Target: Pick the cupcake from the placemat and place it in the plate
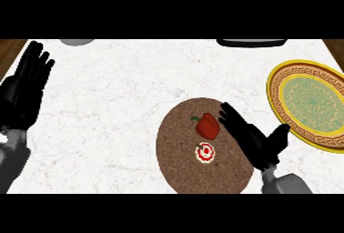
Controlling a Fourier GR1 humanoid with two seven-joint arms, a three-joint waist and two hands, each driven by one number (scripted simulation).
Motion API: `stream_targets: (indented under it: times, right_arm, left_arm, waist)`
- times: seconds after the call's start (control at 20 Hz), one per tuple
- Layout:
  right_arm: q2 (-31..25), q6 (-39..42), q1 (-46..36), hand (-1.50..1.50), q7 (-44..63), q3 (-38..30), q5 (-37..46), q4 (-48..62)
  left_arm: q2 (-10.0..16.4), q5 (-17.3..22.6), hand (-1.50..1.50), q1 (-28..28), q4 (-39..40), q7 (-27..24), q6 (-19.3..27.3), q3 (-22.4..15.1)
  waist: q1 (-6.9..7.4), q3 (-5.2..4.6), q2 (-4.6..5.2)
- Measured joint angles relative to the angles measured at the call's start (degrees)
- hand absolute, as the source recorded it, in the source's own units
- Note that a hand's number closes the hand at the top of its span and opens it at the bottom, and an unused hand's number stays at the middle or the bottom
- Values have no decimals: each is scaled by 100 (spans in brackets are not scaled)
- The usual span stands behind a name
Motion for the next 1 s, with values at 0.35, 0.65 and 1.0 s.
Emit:
stream_targets:
  times: [0.35, 0.65, 1.0]
  right_arm:
    - [-973, -1414, -209, 150, -226, -1106, 1035, -707]
    - [-1222, -3526, 243, -150, -182, -1926, 2263, -1132]
    - [-803, -4874, 1752, -150, 393, -1281, 3764, -3131]
  left_arm:
    - [-401, 80, 0, 909, 432, 360, 4, -462]
    - [-829, 213, 0, 1467, 600, 433, -62, -820]
    - [-1090, 82, 0, 1584, 573, 107, -182, -991]
  waist:
    - [-313, -107, -77]
    - [-485, -74, -125]
    - [-268, -20, -112]
